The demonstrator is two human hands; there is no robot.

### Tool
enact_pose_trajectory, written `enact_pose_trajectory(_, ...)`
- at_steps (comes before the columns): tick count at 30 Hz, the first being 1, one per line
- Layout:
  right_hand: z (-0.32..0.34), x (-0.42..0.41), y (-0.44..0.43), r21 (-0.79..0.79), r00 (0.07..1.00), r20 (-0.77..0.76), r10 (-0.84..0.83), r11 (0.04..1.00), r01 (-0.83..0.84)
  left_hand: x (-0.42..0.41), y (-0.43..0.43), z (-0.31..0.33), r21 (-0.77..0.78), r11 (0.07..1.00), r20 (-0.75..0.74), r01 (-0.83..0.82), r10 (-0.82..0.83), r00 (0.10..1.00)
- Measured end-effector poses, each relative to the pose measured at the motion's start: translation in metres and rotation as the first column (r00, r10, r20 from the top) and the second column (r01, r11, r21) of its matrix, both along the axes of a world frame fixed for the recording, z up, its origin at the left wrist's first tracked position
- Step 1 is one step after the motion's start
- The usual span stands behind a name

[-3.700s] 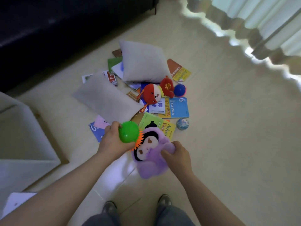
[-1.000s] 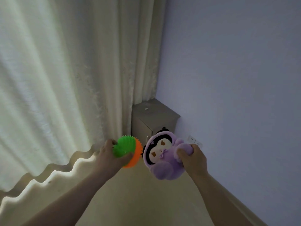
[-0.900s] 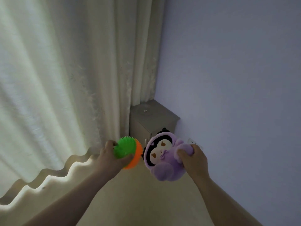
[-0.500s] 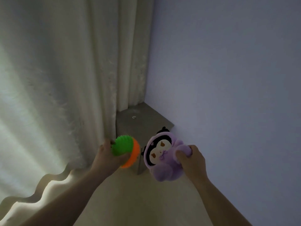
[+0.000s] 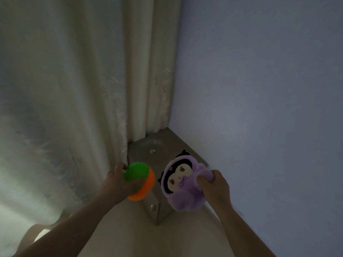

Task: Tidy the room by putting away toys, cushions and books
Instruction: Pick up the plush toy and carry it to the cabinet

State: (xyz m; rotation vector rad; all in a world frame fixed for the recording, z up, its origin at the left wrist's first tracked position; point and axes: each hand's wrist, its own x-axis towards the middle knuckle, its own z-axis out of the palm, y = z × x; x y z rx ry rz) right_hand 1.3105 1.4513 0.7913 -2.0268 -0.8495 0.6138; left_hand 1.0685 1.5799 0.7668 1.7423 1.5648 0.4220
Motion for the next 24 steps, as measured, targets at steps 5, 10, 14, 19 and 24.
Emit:
enact_pose_trajectory(5, -0.005, 0.057, 0.083, -0.044, 0.999, 0.042, 0.035, 0.998, -0.033, 0.044, 0.072, -0.014, -0.013, 0.999, -0.016, -0.034, 0.034, 0.999)
enact_pose_trajectory(10, -0.02, 0.09, 0.147, -0.092, 1.0, 0.02, 0.022, 0.996, -0.02, 0.073, 0.126, -0.037, -0.061, 0.996, -0.034, -0.063, 0.061, 0.998)
enact_pose_trajectory(14, -0.032, 0.113, 0.199, -0.14, 0.998, 0.049, 0.05, 0.989, -0.043, 0.094, 0.172, -0.053, -0.109, 0.991, -0.014, -0.081, 0.08, 0.997)
enact_pose_trajectory(19, -0.053, 0.126, 0.262, -0.199, 0.997, 0.071, 0.042, 0.98, -0.027, 0.109, 0.241, -0.078, -0.142, 0.988, -0.002, -0.065, 0.065, 0.998)
enact_pose_trajectory(24, -0.069, 0.14, 0.318, -0.275, 0.994, 0.101, 0.04, 0.962, -0.011, 0.128, 0.3, -0.092, -0.192, 0.981, -0.035, -0.031, 0.025, 0.999)
